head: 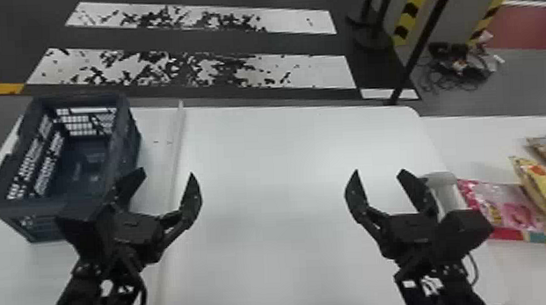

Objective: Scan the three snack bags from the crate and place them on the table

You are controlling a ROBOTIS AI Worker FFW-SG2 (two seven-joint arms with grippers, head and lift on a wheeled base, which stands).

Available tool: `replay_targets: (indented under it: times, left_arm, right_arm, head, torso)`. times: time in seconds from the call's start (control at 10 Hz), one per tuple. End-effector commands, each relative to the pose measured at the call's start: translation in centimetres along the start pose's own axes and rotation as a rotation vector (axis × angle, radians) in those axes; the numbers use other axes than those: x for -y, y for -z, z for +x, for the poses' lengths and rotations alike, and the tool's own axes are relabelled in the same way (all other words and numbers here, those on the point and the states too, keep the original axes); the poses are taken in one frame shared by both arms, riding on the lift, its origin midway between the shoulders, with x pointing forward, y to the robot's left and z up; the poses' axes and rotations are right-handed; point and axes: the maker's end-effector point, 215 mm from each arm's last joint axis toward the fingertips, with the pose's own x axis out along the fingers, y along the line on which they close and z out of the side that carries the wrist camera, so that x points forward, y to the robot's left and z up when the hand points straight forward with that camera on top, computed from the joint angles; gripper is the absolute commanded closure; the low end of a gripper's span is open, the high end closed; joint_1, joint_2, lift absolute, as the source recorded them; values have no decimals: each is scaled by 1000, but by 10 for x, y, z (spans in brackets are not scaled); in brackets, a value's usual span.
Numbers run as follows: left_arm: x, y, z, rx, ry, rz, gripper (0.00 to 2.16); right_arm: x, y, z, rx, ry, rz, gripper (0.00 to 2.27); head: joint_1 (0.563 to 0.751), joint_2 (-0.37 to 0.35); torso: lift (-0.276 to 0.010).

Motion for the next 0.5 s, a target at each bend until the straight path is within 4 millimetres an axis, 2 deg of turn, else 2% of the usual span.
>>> replay_targets:
  times: [0.0,0.4]
  left_arm:
    - [0,0,0,1,-2,-2,80]
    - [2,-3,1,10,-9,-2,80]
  right_arm:
    - [0,0,0,0,1,4,87]
    - [0,-2,0,11,0,11,87]
  head:
    - [695,-103]
    - [695,-104]
  torso:
    - [-62]
    - [-62]
